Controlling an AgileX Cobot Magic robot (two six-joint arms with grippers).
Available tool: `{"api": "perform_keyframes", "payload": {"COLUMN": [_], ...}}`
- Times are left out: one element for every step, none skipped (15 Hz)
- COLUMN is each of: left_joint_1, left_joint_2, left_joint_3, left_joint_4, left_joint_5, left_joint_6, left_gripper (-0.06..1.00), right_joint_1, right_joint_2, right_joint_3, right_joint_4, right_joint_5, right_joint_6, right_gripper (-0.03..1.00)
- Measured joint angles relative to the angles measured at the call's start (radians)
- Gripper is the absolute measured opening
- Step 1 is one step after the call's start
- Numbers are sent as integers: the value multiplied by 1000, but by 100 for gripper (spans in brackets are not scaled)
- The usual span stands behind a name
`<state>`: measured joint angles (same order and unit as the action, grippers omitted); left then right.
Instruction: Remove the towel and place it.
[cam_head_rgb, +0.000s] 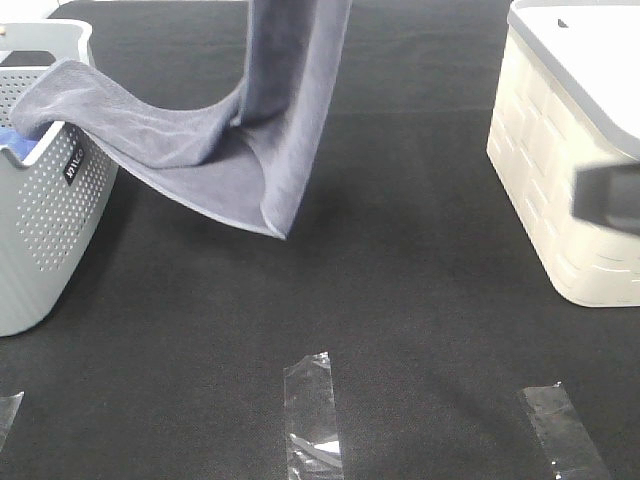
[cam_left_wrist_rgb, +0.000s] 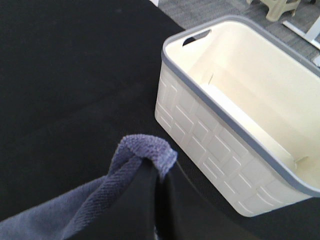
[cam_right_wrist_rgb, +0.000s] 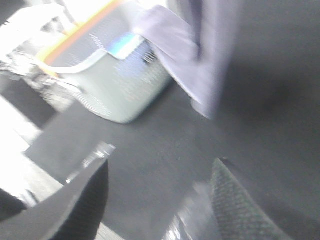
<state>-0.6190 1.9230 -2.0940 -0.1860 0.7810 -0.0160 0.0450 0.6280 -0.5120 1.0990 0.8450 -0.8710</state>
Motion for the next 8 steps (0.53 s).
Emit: {"api": "perform_keyframes", "payload": {"left_joint_1": [0,0,0,0,0,0,0,0], "left_joint_2": [1,-1,-2,-2,-2,-2,-2,-4], "left_joint_3": [0,0,0,0,0,0,0,0], "left_joint_4": [0,0,0,0,0,0,0,0], "left_joint_5": [2,2,2,4,6,6,6,6], "left_joint_6": [0,0,0,0,0,0,0,-5], "left_gripper": [0,0,0,0,0,0,0,0], "right_joint_1": [0,0,0,2,24,81,200,285], "right_joint_2": [37,72,107,144,183,222,287,328], "right_joint_3": [-3,-17,-40,-68,-97,-125,-171,-201], "right_joint_4": [64,119,172,216,240,245,194,137], "right_joint_5": [9,30,53,69,70,61,-7,-100], "right_joint_6": [-87,-177,-262,-319,-353,-384,-418,-429], "right_gripper": [57,57,57,57,57,57,57,57]}}
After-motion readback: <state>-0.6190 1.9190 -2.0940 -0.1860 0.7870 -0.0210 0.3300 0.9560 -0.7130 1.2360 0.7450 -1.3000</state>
